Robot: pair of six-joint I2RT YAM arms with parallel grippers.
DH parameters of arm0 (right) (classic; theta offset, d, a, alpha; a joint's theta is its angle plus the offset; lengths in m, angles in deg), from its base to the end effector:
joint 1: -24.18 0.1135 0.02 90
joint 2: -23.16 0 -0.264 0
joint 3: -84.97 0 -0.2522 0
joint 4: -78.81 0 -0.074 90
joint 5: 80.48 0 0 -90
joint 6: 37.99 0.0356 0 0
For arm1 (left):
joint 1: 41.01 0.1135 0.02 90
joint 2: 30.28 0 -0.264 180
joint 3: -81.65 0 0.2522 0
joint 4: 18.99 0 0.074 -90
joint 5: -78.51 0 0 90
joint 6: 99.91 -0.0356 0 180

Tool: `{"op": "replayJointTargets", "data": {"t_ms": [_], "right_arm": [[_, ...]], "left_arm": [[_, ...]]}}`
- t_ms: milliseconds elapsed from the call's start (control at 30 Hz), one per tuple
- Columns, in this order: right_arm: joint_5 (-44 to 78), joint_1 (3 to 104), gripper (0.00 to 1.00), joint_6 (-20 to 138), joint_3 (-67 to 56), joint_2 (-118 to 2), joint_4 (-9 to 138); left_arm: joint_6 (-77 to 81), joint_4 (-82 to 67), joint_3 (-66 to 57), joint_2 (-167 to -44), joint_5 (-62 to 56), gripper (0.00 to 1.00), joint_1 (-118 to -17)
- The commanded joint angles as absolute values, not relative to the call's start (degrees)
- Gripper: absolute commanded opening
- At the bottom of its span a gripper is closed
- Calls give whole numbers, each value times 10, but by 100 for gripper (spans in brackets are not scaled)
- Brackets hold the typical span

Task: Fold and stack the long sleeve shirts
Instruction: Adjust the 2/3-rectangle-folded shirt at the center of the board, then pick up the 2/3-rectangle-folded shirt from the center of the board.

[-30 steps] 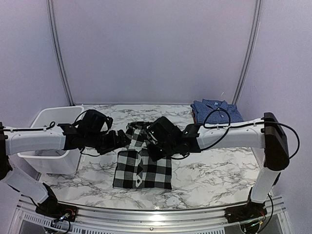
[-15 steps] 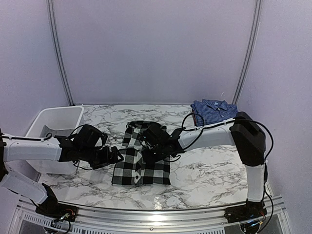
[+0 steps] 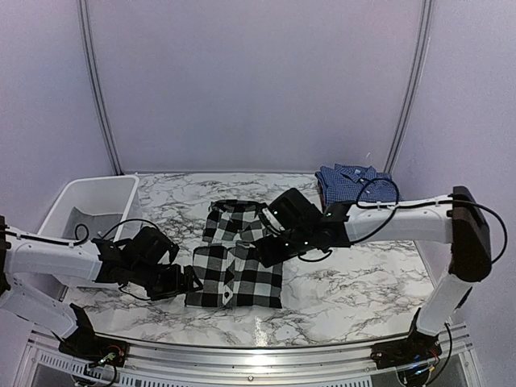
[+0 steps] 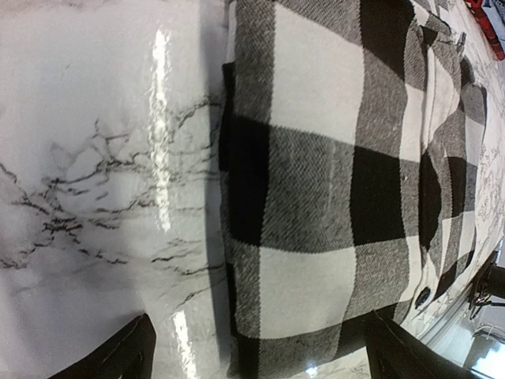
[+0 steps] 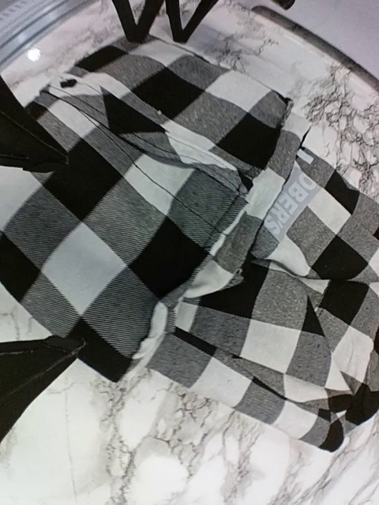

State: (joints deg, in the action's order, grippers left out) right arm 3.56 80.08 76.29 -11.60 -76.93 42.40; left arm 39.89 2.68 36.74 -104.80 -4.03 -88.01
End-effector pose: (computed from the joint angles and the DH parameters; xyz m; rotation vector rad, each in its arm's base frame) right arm 0.2125 0.3073 0.2137 -0.6515 2.4635 0.4464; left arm 0.1584 -0.1766 0.1580 -0.0041 2.6702 -0.8170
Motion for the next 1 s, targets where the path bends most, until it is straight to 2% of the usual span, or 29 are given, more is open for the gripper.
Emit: {"op": "replayJointTargets", "data": {"t_ms": [0, 167, 400, 600, 700, 967], "right_arm": [[142, 797, 65, 791, -209, -698, 451], [231, 796, 54, 842, -343, -623, 524], [281, 796, 52, 861, -415, -581, 574], [304, 796, 52, 875, -433, -591, 607], [311, 795, 50, 883, -438, -606, 630], [326, 796, 43, 891, -444, -640, 662]], "left_arm": [[438, 66, 393, -1008, -59, 92, -894], [463, 68, 414, -982, -57, 77, -907], [467, 69, 421, -981, -39, 56, -915], [478, 68, 431, -983, -34, 42, -919], [484, 68, 441, -978, -32, 38, -921], [484, 48, 449, -978, -20, 38, -927]]}}
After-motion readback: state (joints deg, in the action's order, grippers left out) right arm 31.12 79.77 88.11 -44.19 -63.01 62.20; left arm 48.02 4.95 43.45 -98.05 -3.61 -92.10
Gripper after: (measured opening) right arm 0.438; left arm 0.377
